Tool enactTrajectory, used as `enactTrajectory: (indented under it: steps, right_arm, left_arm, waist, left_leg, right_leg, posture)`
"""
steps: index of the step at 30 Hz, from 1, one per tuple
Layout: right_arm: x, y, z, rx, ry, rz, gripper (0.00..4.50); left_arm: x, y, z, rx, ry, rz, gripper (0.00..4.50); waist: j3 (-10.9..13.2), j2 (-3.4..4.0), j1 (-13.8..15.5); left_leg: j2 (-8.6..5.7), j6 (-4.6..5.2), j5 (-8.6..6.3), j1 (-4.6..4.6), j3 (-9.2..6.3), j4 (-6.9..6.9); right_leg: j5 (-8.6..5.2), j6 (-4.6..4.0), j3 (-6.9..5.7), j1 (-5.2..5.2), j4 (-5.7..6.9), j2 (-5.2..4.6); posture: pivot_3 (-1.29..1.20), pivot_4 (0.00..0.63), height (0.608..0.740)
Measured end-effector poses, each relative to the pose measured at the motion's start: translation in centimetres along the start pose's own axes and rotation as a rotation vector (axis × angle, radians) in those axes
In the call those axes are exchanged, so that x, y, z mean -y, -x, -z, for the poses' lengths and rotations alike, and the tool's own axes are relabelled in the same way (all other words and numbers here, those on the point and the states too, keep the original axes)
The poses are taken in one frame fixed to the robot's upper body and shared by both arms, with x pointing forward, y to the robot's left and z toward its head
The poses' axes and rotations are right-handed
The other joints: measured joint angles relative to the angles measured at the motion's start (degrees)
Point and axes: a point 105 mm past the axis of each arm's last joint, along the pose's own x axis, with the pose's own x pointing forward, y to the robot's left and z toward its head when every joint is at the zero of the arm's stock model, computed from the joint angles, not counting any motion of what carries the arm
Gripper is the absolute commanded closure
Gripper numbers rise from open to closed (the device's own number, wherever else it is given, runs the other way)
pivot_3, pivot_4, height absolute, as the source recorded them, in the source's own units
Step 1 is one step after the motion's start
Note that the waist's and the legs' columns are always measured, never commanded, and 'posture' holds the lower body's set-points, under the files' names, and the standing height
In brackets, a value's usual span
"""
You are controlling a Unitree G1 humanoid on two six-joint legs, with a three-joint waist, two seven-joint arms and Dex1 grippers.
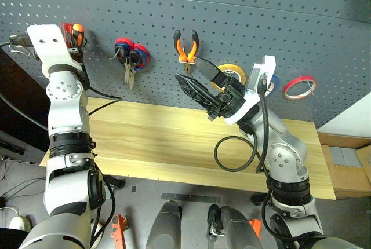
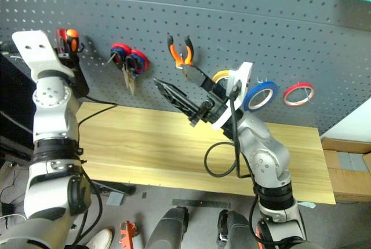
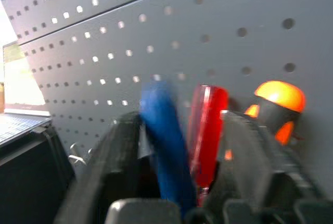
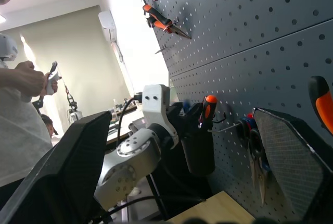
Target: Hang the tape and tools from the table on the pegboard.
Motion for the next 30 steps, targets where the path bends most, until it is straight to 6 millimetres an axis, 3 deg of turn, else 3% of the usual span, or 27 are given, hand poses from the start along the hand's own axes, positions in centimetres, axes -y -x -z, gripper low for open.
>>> enactTrajectory:
  steps: [2,9,13,19,24,30]
  right_arm:
    - [0.0,0.0,0.0,0.001,0.005,0.001,0.00]
    - [0.1,0.1,0.0,-0.003,0.009,0.005,0.00]
    - [0.4,0.7,0.4,-0.029,0.022,0.015,0.00]
    - [0.0,2.0,0.1,-0.072,0.077,0.014,0.00]
    - [-0.1,2.8,-0.8,-0.069,0.128,0.054,0.00]
    - [2.2,5.6,0.2,-0.164,0.295,0.290,0.00]
  left_arm:
    - [-0.2,0.0,0.0,-0.003,0.000,-0.012,0.04]
    - [0.1,0.0,-0.8,0.014,0.008,-0.012,0.04]
    - [0.2,0.5,-3.1,0.090,0.026,0.001,0.04]
    - [1.5,3.1,-6.0,0.150,0.059,0.064,0.04]
    - [4.4,5.7,-7.0,0.144,0.101,0.178,0.04]
    - [10.4,11.0,-3.4,-0.040,0.175,0.408,0.04]
  waist:
    - [0.0,0.00,0.0]
    - [0.0,-0.02,0.1]
    - [0.0,-0.03,-0.1]
    - [-0.1,-0.07,-0.2]
    - [-0.6,-0.07,-0.1]
    - [-1.8,-0.11,-0.1]
  left_leg:
    - [-0.01,0.01,0.03,0.01,0.00,0.00]
    - [0.01,0.00,0.11,0.03,0.01,-0.01]
    - [0.01,-0.01,0.11,0.01,0.04,-0.02]
    - [0.01,-0.05,0.13,0.06,0.04,-0.02]
    - [0.02,-0.08,0.20,0.23,0.05,-0.03]
    - [0.00,-0.02,0.26,0.41,0.08,-0.03]
  right_leg:
    - [0.00,0.00,0.00,0.02,-0.01,0.00]
    - [0.02,-0.03,0.01,0.03,0.00,0.00]
    - [0.02,-0.04,0.04,0.02,-0.03,-0.01]
    - [0.02,-0.04,0.05,0.04,0.01,-0.02]
    - [-0.03,0.06,0.06,0.23,-0.02,0.00]
    - [-0.03,0.17,0.13,0.43,-0.02,0.03]
  posture:
    - [0.26,0.191,0.740]
    - [0.25,0.190,0.740]
    - [0.23,0.177,0.740]
    - [0.22,0.167,0.740]
    - [0.23,0.156,0.740]
    - [0.21,0.141,0.740]
